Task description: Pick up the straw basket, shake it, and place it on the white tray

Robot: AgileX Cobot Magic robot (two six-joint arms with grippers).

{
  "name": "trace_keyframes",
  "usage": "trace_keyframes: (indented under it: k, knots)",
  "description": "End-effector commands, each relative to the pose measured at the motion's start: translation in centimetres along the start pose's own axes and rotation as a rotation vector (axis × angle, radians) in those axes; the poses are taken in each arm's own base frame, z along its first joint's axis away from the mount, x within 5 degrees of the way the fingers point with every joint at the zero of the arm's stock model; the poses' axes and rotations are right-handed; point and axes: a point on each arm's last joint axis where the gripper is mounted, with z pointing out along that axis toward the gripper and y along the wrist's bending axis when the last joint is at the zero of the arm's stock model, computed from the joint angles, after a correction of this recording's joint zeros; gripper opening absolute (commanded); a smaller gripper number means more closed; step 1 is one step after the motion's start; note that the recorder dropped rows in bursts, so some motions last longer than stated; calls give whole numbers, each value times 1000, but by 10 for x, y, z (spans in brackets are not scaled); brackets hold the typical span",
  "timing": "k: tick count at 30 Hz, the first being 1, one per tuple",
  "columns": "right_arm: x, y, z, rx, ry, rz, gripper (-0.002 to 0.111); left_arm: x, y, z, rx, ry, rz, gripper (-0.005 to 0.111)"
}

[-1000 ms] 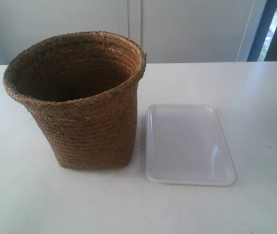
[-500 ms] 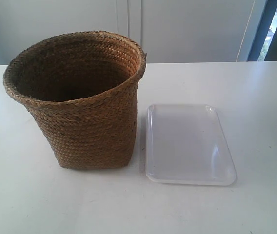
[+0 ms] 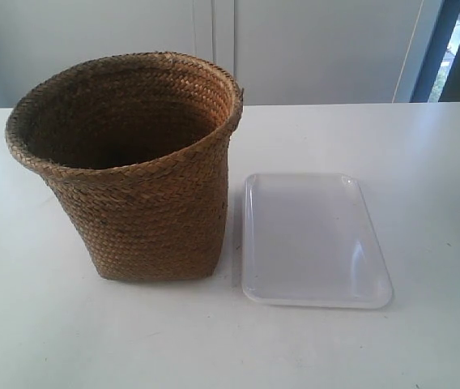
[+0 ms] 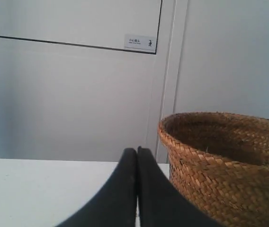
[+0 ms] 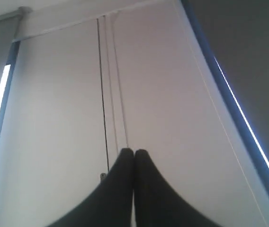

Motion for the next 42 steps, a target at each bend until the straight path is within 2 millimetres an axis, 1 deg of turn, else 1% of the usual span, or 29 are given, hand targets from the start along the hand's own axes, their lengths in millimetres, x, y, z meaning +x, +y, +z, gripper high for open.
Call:
trace_keyframes:
  k: [1,4,5,7,9,10,12,13,16,19,21,22,23,25,26,27,28,29,31,32,34,35,37,39,40,42]
  knots:
    - [3,-4,-1,46,32,158,0,-15,2,-1,-24,-131,4,0]
    - [4,-5,-1,58,36,160,0,-34,7,-5,-99,-297,79,0]
    - [2,-6,1,74,34,170,0,-42,10,-6,-146,-341,68,0]
    - [-6,-10,8,135,18,185,0,-58,19,-8,-251,-416,-11,0]
    - [-20,-17,15,239,-22,136,0,-70,29,-8,-353,-498,-114,0]
    - [-25,-20,21,295,-23,89,0,-73,30,-7,-375,-521,-123,0]
    - [-29,-27,32,394,-10,16,0,-76,31,1,-404,-512,-97,0]
    - [-30,-28,36,413,-35,13,0,-76,31,6,-405,-492,-80,0]
    - [-20,-30,50,436,-56,39,0,-69,29,27,-398,-365,-50,0]
    - [2,-32,67,443,-20,58,0,-63,27,55,-385,-225,-26,0]
    - [14,-28,85,392,-23,58,0,-66,22,76,-349,-183,11,0]
    - [17,-24,96,357,-35,42,0,-71,18,86,-320,-186,54,0]
    - [23,-19,110,307,-19,24,0,-74,14,100,-284,-171,122,0]
    - [32,-8,141,204,-9,-12,0,-88,4,121,-213,-188,234,0]
    - [35,-3,160,158,-16,-25,0,-96,-2,138,-166,-183,294,0]
    - [44,0,176,136,28,-30,0,-102,-5,149,-142,-176,322,0]
    - [53,3,196,125,104,-23,0,-105,-8,163,-124,-144,322,0]
    - [63,5,216,127,223,-3,0,-115,-11,179,-100,-93,278,0]
    - [84,10,253,122,468,21,0,-121,-13,209,-73,48,226,0]
    - [88,13,268,101,563,-5,0,-123,-13,223,-56,133,215,0]
    - [103,18,293,56,733,-45,0,-129,-13,246,-10,306,204,0]
    - [108,20,301,37,784,-60,0,-130,-12,256,10,395,199,0]
    - [119,20,317,15,870,-73,0,-130,-7,273,26,519,188,0]
    - [132,20,326,2,964,-69,0,-128,-1,289,41,611,156,0]
    - [143,21,329,-7,1030,-64,0,-127,1,296,52,651,141,0]
    - [156,23,335,-30,1154,-53,0,-125,1,306,82,737,134,0]
